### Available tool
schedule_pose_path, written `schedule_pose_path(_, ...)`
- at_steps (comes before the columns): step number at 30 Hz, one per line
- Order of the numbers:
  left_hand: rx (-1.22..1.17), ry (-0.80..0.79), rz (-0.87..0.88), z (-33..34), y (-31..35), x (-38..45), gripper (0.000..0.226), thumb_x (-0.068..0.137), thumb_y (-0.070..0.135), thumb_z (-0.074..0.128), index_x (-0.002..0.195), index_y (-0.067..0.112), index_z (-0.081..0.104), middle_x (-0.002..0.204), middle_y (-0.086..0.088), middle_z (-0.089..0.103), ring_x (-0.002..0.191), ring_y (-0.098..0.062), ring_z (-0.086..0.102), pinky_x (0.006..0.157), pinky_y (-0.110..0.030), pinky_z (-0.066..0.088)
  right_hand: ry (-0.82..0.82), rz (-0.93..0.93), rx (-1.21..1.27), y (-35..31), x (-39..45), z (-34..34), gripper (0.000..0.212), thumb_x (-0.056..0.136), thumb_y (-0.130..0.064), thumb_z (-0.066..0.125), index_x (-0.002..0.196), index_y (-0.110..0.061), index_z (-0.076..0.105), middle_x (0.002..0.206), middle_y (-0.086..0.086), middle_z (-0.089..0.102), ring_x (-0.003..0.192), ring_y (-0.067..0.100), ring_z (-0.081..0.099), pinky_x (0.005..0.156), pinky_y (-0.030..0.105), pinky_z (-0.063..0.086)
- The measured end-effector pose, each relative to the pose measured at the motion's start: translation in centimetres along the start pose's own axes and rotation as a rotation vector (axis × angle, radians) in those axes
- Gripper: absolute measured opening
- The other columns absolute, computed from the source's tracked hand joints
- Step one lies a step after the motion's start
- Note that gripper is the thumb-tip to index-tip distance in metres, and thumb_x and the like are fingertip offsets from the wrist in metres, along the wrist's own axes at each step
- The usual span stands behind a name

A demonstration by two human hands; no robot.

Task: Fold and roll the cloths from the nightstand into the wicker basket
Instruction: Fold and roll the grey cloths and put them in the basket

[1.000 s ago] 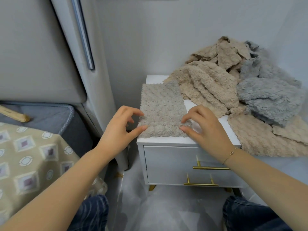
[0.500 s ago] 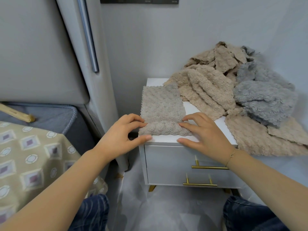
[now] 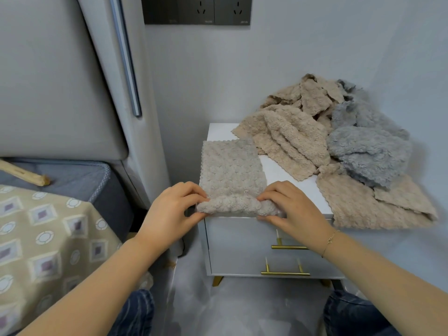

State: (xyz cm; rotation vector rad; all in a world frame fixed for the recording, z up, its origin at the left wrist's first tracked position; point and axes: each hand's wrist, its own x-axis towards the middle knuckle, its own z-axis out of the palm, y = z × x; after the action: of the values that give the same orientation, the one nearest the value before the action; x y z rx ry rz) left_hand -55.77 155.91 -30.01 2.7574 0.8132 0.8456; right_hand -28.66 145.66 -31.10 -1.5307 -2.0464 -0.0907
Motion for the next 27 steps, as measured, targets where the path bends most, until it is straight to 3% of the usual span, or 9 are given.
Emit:
schedule_pose_path(4, -0.065, 0.002, -0.09, -0.3, -0.1, 0.4, 0.039, 0.08, 0.054, 0.053, 0.083, 0.021, 0.073, 0.089, 0.013, 0.055, 0.085, -0.004, 0.05, 0.07, -0.026, 0.049, 0.012, 0.091, 0.125, -0.1, 0.1, -0.3, 0.038, 0.081, -0.052, 0.06, 0.097, -0.019, 0.07, 0.091, -0.006, 0.058, 0.089, 0.011, 0.047, 0.081, 0.018, 0.037)
schedule_pose_path(7, -0.164, -0.02, -0.202, -0.5, -0.2, 0.8, 0.044, 0.076, 0.063, 0.062, 0.082, 0.022, 0.077, 0.076, 0.011, 0.048, 0.077, -0.008, 0.047, 0.066, -0.021, 0.042, 0.002, 0.224, 0.254, -0.2, 0.6, -0.5, 0.042, 0.077, -0.06, 0.06, 0.087, -0.021, 0.07, 0.085, -0.007, 0.055, 0.088, 0.005, 0.044, 0.08, 0.012, 0.033)
schedule_pose_path(10, -0.355, -0.05, -0.379, -0.8, 0.2, 1.5, 0.024, 0.073, 0.045, 0.074, 0.077, 0.022, 0.077, 0.074, 0.006, 0.046, 0.071, -0.008, 0.048, 0.065, -0.016, 0.04, 0.028, 0.326, 0.318, -0.2, 1.1, -0.5, 0.045, 0.073, -0.058, 0.061, 0.067, -0.014, 0.064, 0.075, -0.005, 0.049, 0.081, 0.003, 0.041, 0.074, 0.012, 0.03)
schedule_pose_path(11, -0.39, -0.058, -0.423, -0.8, 0.2, 1.7, 0.018, 0.075, 0.038, 0.076, 0.073, 0.021, 0.075, 0.075, 0.004, 0.045, 0.069, -0.006, 0.047, 0.064, -0.013, 0.038, 0.042, 0.355, 0.323, -0.3, 1.2, -0.5, 0.043, 0.073, -0.057, 0.062, 0.06, -0.017, 0.057, 0.072, -0.005, 0.047, 0.079, 0.003, 0.04, 0.073, 0.013, 0.03)
schedule_pose_path(14, -0.438, -0.088, -0.521, -0.3, -0.2, 2.1, 0.027, 0.078, 0.035, 0.075, 0.068, 0.011, 0.071, 0.077, 0.002, 0.045, 0.065, -0.003, 0.045, 0.063, -0.01, 0.036, 0.075, 0.435, 0.321, -0.2, 1.8, -0.4, 0.046, 0.068, -0.061, 0.061, 0.051, -0.023, 0.042, 0.065, -0.007, 0.043, 0.073, 0.005, 0.039, 0.069, 0.017, 0.03)
schedule_pose_path(17, -0.499, -0.103, -0.616, 0.0, -0.3, 2.5, 0.033, 0.08, 0.039, 0.073, 0.067, 0.009, 0.069, 0.078, 0.002, 0.047, 0.064, 0.0, 0.046, 0.064, -0.009, 0.037, 0.094, 0.502, 0.343, 0.0, 2.1, -0.4, 0.048, 0.066, -0.063, 0.063, 0.045, -0.027, 0.039, 0.06, -0.009, 0.042, 0.07, 0.012, 0.041, 0.073, 0.031, 0.036)
schedule_pose_path(20, -0.52, -0.091, -0.668, 0.4, -0.4, 2.7, 0.051, 0.081, 0.045, 0.071, 0.07, -0.004, 0.062, 0.08, 0.0, 0.047, 0.066, -0.003, 0.046, 0.068, -0.018, 0.037, 0.101, 0.538, 0.33, 0.2, 2.3, -0.2, 0.053, 0.065, -0.069, 0.061, 0.042, -0.026, 0.041, 0.056, -0.01, 0.043, 0.069, 0.018, 0.046, 0.08, 0.043, 0.042)
schedule_pose_path(24, -0.554, -0.053, -0.759, 1.1, -0.4, 3.1, 0.064, 0.08, 0.048, 0.07, 0.078, -0.015, 0.059, 0.083, -0.009, 0.05, 0.072, -0.01, 0.048, 0.072, -0.025, 0.039, 0.112, 0.575, 0.264, 0.1, 2.8, 0.0, 0.058, 0.072, -0.062, 0.067, 0.041, -0.02, 0.04, 0.055, -0.008, 0.044, 0.066, 0.017, 0.047, 0.081, 0.045, 0.042)
schedule_pose_path(27, -0.557, -0.061, -0.789, 1.3, -0.5, 3.3, 0.065, 0.08, 0.05, 0.07, 0.079, -0.014, 0.061, 0.082, -0.015, 0.048, 0.074, -0.019, 0.046, 0.061, -0.018, 0.038, 0.103, 0.584, 0.188, 0.1, 3.3, 0.1, 0.059, 0.074, -0.061, 0.065, 0.038, -0.021, 0.04, 0.051, -0.007, 0.046, 0.065, 0.015, 0.05, 0.082, 0.041, 0.043)
